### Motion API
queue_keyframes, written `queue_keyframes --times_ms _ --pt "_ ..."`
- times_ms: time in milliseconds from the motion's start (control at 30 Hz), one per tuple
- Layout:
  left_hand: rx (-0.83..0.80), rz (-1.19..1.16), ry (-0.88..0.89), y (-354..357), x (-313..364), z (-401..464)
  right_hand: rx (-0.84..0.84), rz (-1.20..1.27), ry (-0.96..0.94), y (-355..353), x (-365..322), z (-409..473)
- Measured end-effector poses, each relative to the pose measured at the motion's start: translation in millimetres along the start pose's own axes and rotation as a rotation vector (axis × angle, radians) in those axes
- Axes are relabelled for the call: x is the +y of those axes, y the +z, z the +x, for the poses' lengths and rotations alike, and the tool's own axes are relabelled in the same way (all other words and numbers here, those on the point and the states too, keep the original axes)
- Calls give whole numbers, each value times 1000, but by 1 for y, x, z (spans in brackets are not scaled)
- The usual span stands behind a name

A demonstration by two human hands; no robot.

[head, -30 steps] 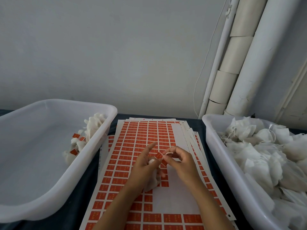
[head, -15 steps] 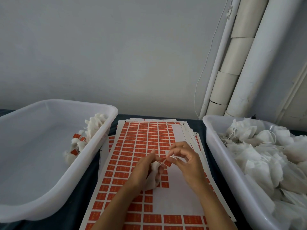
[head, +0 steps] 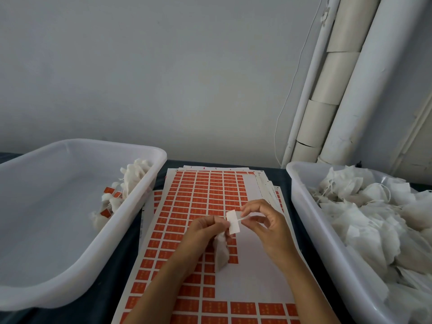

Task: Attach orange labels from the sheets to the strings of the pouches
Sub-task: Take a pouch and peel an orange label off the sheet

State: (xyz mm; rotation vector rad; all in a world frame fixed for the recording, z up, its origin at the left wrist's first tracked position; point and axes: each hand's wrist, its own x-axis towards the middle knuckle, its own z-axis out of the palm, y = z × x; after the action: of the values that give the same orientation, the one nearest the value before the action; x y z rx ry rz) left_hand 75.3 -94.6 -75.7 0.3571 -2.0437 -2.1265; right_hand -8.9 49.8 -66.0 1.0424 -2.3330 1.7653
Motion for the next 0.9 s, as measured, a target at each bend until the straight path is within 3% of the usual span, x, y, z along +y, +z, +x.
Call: queue_keyframes --times_ms 467,900 --pt "28 -2 50 2 1 1 -85 -102 -111 1 -1 -2" --pt "19 32 77 1 0 1 -180 -74 67 -2 3 -2"
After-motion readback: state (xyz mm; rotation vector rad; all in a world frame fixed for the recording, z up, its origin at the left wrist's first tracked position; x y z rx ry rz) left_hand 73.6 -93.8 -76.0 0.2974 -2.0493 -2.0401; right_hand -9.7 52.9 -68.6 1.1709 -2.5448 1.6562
